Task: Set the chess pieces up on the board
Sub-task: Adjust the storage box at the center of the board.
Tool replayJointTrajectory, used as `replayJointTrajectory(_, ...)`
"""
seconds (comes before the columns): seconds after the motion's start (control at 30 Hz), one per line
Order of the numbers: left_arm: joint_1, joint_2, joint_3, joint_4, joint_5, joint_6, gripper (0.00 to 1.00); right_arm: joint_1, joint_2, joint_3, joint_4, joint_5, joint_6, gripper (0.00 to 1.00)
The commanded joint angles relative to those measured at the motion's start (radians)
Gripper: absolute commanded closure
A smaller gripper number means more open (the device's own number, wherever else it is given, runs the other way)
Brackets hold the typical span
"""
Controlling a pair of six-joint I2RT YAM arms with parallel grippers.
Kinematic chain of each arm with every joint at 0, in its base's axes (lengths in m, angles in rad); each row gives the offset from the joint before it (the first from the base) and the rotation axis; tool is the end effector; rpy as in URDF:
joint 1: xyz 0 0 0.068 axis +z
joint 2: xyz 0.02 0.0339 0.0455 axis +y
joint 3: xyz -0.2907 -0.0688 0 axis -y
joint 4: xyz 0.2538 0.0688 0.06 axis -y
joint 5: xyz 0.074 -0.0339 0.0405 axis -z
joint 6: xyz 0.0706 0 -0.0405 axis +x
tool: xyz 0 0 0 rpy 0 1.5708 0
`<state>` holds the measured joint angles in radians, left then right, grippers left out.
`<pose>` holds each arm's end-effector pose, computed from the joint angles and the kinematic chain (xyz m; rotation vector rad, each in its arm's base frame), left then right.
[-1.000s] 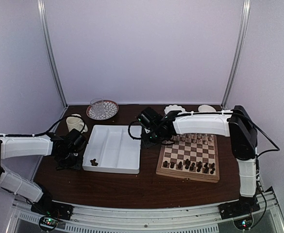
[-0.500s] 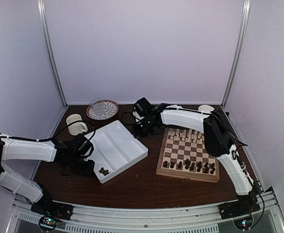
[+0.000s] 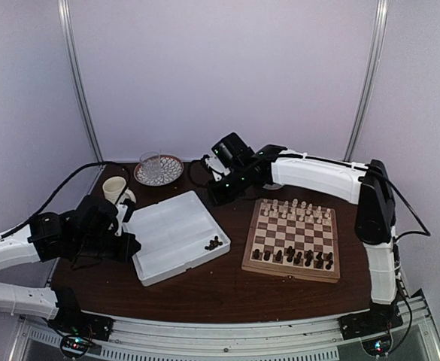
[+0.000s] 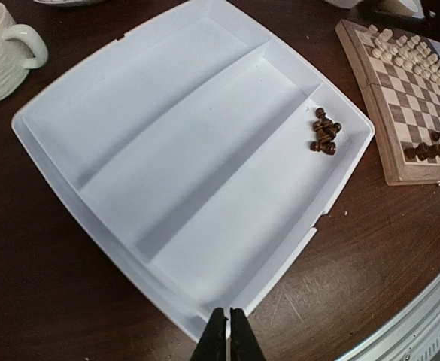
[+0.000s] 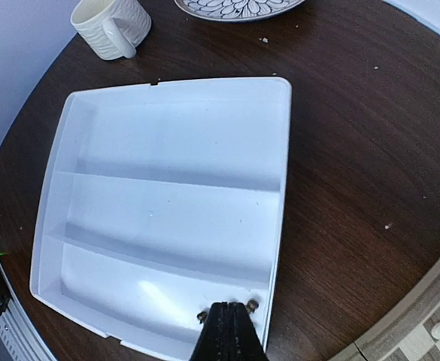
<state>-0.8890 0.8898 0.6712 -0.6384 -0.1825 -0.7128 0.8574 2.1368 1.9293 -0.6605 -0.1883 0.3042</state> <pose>0.1307 -0.1407 0.2345 0.1335 2.4704 -0.5045 0.3364 0.4088 0.2559 -0.7846 2.4393 0.7173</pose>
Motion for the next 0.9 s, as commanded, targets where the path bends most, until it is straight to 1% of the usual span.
replayJointTrajectory(0.0, 0.074, -0.037, 0.063, -0.152, -0.094, 0.052, 0.95, 0.012, -0.151, -0.170, 0.063, 0.096, -0.014, 1.00)
replayJointTrajectory(0.07, 0.165, -0.019, 0.061, -0.133, -0.016, 0.096, 0.95, 0.015, -0.219, -0.261, 0.107, 0.097, -0.001, 0.99)
replayJointTrajectory(0.13, 0.223, 0.019, 0.056, -0.084, 0.059, 0.135, 0.93, 0.015, -0.267, -0.352, 0.157, 0.097, 0.004, 0.98)
replayJointTrajectory(0.2, 0.234, 0.064, 0.067, -0.016, 0.117, 0.159, 0.91, 0.015, -0.300, -0.430, 0.191, 0.098, 0.006, 0.98)
replayJointTrajectory(0.33, 0.233, 0.180, 0.091, 0.121, 0.234, 0.205, 0.87, 0.016, -0.337, -0.491, 0.223, 0.101, 0.005, 0.97)
replayJointTrajectory(0.4, 0.232, 0.264, 0.133, 0.136, 0.226, 0.226, 0.83, 0.016, -0.356, -0.519, 0.238, 0.110, 0.008, 0.97)
replayJointTrajectory(0.47, 0.232, 0.345, 0.186, 0.146, 0.200, 0.248, 0.75, 0.016, -0.373, -0.553, 0.267, 0.116, 0.014, 0.96)
replayJointTrajectory(0.57, 0.217, 0.448, 0.259, 0.214, 0.235, 0.294, 0.68, 0.015, -0.378, -0.586, 0.307, 0.134, 0.022, 0.94)
replayJointTrajectory(0.63, 0.183, 0.529, 0.329, 0.232, 0.237, 0.330, 0.63, 0.015, -0.370, -0.599, 0.325, 0.156, 0.028, 0.94)
replayJointTrajectory(0.7, 0.139, 0.634, 0.435, 0.188, 0.181, 0.386, 0.59, 0.016, -0.371, -0.617, 0.347, 0.182, 0.033, 0.94)
replayJointTrajectory(0.77, 0.107, 0.751, 0.526, 0.160, 0.130, 0.448, 0.58, 0.015, -0.387, -0.636, 0.362, 0.230, 0.033, 0.94)
replayJointTrajectory(0.87, 0.102, 0.850, 0.592, 0.194, 0.173, 0.464, 0.64, 0.015, -0.435, -0.685, 0.397, 0.297, 0.037, 0.94)
